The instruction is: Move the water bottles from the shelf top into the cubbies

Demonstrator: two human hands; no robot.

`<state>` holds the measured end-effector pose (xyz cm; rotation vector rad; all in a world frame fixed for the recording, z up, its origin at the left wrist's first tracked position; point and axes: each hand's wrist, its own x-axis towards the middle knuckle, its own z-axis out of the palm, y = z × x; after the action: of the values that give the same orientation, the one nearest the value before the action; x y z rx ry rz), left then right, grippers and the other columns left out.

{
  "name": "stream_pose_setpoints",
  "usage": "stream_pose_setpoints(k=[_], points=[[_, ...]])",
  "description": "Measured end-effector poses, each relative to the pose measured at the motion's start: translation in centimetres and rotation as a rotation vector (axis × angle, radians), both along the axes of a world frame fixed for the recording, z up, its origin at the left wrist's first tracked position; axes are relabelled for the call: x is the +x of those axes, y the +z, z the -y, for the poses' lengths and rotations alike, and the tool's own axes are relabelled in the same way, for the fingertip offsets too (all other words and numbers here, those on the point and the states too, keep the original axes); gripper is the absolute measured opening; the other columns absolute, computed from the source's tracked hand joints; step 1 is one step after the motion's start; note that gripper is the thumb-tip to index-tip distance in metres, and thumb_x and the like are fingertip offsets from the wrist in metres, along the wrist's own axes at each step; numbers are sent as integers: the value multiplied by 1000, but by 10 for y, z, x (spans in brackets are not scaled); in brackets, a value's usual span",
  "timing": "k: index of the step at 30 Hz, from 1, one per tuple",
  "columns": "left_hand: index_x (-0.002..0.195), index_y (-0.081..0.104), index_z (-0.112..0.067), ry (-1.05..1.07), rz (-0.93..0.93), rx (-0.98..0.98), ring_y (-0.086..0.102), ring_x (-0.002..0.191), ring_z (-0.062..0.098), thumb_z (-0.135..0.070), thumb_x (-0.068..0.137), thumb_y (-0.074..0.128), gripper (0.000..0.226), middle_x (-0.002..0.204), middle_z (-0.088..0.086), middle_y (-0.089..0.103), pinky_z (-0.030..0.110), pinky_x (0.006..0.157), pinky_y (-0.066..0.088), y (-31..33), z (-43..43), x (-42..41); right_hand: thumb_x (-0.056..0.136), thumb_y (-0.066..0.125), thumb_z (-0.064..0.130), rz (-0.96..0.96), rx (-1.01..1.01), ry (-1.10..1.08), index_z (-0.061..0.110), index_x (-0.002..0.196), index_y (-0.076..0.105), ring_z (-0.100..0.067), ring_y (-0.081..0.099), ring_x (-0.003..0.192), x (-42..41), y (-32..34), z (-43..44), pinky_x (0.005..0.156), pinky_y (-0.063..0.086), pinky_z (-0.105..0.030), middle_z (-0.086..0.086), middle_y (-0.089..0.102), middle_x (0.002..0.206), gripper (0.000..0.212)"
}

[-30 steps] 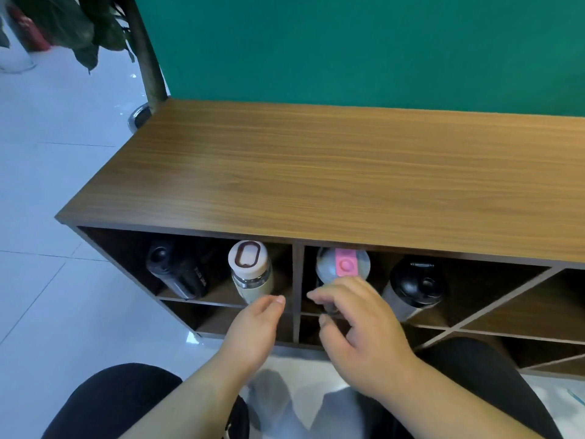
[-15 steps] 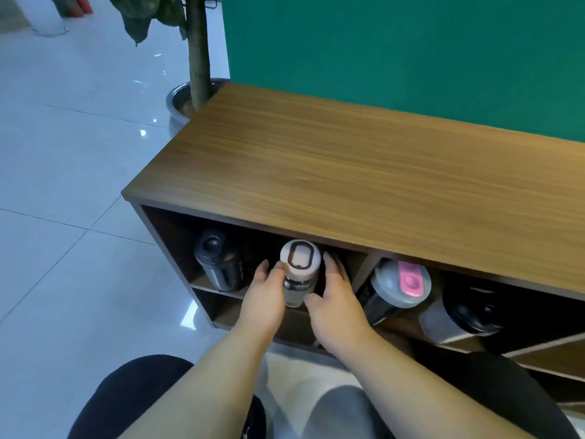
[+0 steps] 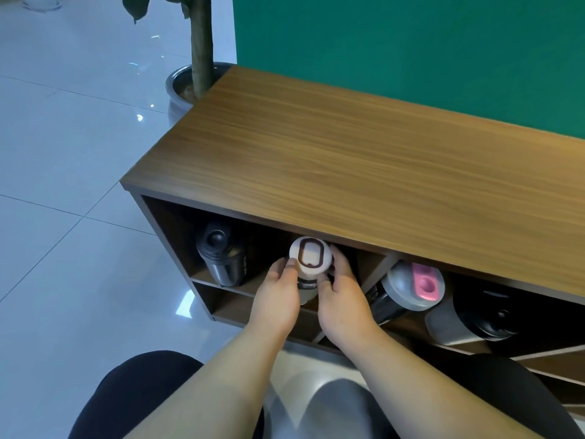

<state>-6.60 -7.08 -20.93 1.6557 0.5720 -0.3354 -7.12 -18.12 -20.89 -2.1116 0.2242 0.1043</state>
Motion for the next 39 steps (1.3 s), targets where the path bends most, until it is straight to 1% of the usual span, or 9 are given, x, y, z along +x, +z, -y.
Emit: stream_pose_setpoints(k=[6,10,13,18,21,25,29,33,39], points=[[154,44,-24,52,-4,-20,51,138,28,-45,104,43,55,150,7,58,39,106,40,7,-13,-6,97,51,14,66,-238,126,25,155,12,-16,18,147,-20,26,-11,114,17,-24,1,22,160,71],[143,51,-18,129,-33,-44,63,115,23,-44,103,47,48,126,6,67,42,97,52,11,-36,-14,99,45,16,88,-247,428,25,156,6,4,-9,142,-32,45,-41,112,-4,-18,11,6,162,70],[136,50,-14,228,-28,14,61,103,23,-40,102,49,43,116,6,64,39,83,49,13,-61,-20,100,41,13,86,-220,454,22,155,13,-3,-1,147,-23,42,-66,111,-1,-17,6,11,164,62],[156,37,-13,369,29,45,46,141,32,-37,104,46,59,156,13,49,45,114,38,13,-95,-10,101,37,7,11,-118,353,20,153,24,-9,19,147,5,33,-98,109,13,-14,2,22,162,56],[160,33,-21,366,54,34,39,149,30,-37,107,41,56,165,7,42,44,119,33,13,-106,-3,102,40,13,-40,-70,248,20,153,26,-15,30,143,23,31,-109,103,19,-13,-2,29,159,53],[159,36,-24,323,61,42,37,151,29,-36,108,38,52,165,5,42,44,120,32,5,-118,6,98,41,10,-190,17,106,22,148,35,-34,55,122,52,28,-116,99,46,-37,-15,50,143,52],[154,45,-25,295,43,35,46,143,31,-36,106,39,49,157,6,52,47,119,37,-8,-122,15,97,43,3,-311,71,60,34,151,31,-31,47,131,69,19,-123,105,40,-37,-7,42,152,63],[138,60,-26,282,36,-15,61,114,33,-41,103,38,43,115,11,70,56,112,44,-16,-124,20,96,43,-2,-329,113,61,28,152,30,-27,42,136,67,10,-125,105,35,-32,-8,38,155,65],[142,58,-26,301,42,-25,55,132,36,-46,100,37,51,141,13,65,55,116,42,-20,-124,20,96,45,1,-293,126,91,29,153,26,-27,42,137,62,6,-122,104,34,-32,-6,37,156,66]])
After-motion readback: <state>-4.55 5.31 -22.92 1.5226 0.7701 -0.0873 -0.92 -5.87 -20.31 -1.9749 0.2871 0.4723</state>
